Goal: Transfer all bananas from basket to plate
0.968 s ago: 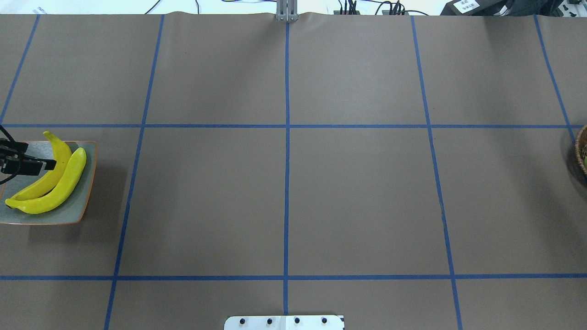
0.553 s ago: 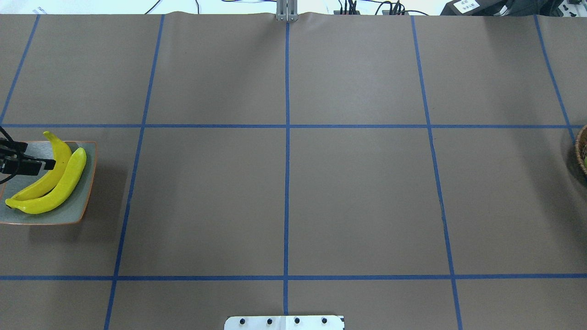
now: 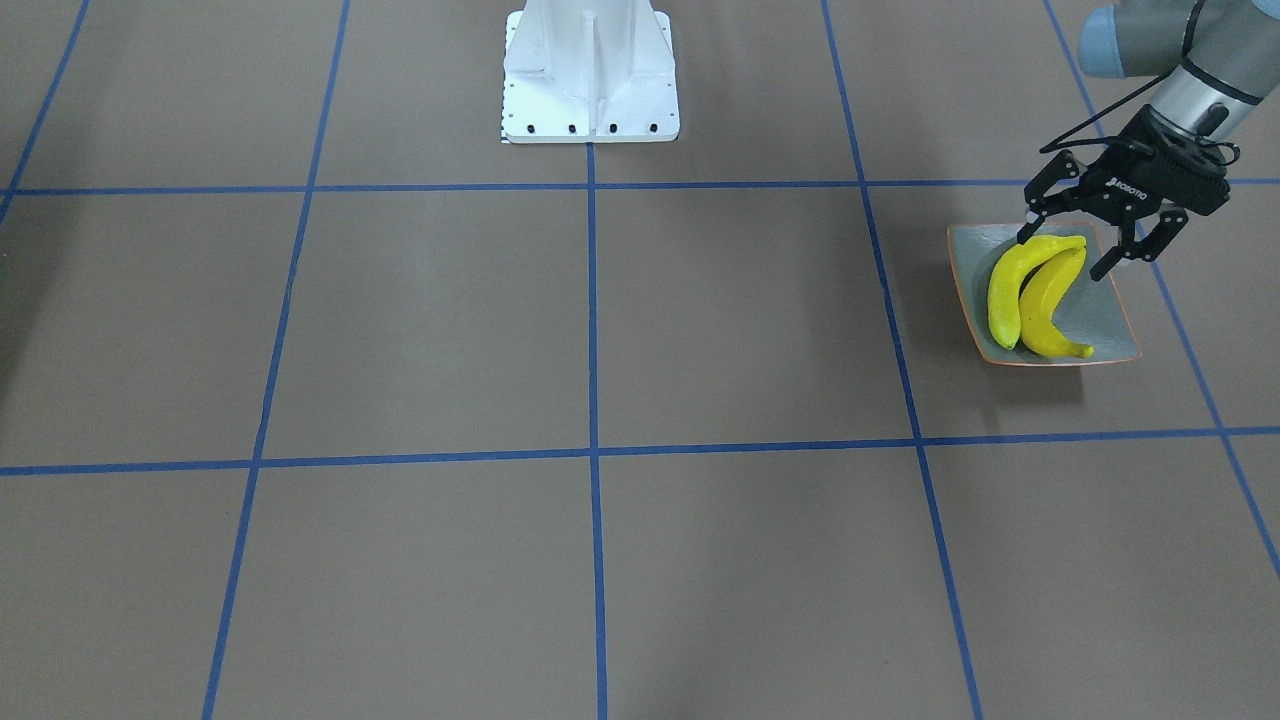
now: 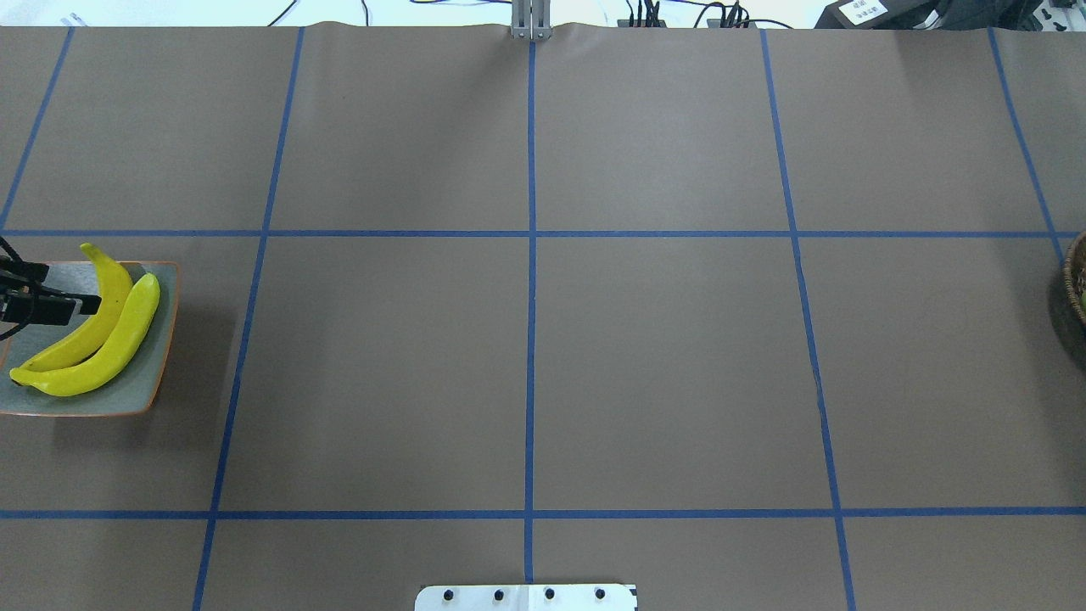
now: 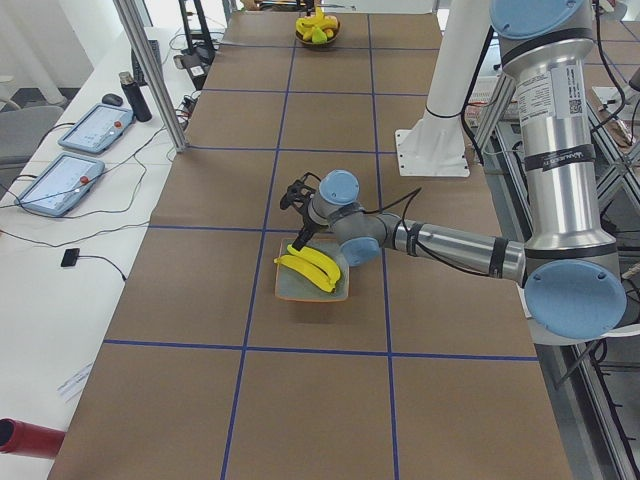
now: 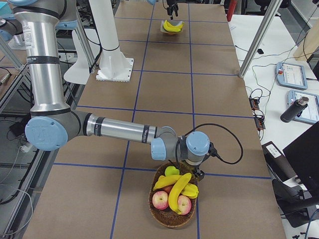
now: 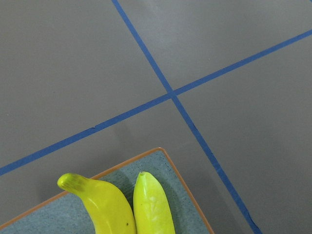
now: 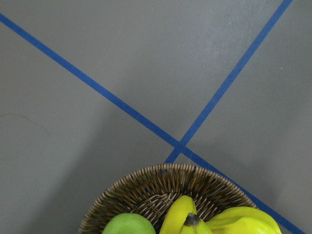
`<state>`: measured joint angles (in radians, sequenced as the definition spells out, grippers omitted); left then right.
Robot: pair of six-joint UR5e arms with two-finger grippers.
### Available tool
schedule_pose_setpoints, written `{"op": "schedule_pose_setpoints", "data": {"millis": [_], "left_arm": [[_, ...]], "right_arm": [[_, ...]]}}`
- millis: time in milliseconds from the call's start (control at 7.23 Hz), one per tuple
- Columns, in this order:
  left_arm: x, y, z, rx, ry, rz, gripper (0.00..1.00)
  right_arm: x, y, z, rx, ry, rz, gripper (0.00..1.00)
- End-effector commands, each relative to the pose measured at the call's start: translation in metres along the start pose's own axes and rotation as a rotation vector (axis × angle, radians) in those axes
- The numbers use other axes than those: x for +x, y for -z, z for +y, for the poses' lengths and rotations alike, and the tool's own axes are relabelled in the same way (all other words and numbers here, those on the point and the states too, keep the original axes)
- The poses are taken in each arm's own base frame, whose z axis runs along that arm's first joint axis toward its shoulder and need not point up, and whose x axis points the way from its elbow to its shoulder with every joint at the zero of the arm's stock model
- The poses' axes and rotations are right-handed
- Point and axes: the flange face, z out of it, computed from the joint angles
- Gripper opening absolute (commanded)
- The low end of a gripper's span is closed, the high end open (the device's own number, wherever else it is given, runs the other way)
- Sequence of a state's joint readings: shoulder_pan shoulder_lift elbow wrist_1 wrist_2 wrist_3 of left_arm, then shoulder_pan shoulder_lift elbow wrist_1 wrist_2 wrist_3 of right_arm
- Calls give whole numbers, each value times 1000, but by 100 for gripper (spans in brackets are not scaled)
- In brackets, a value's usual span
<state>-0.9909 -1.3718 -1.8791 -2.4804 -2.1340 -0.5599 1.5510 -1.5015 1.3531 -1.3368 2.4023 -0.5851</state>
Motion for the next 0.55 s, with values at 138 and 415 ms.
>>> {"op": "schedule_pose_setpoints", "data": {"millis": [138,415], "left_arm": [[-1,1,1,1,1,-1,100],[-1,1,0,2,2,-2,100]], "right_arm": [[10,-21,35,-13,35,36,100],[17,-22,30,-24,11,60,98]]}}
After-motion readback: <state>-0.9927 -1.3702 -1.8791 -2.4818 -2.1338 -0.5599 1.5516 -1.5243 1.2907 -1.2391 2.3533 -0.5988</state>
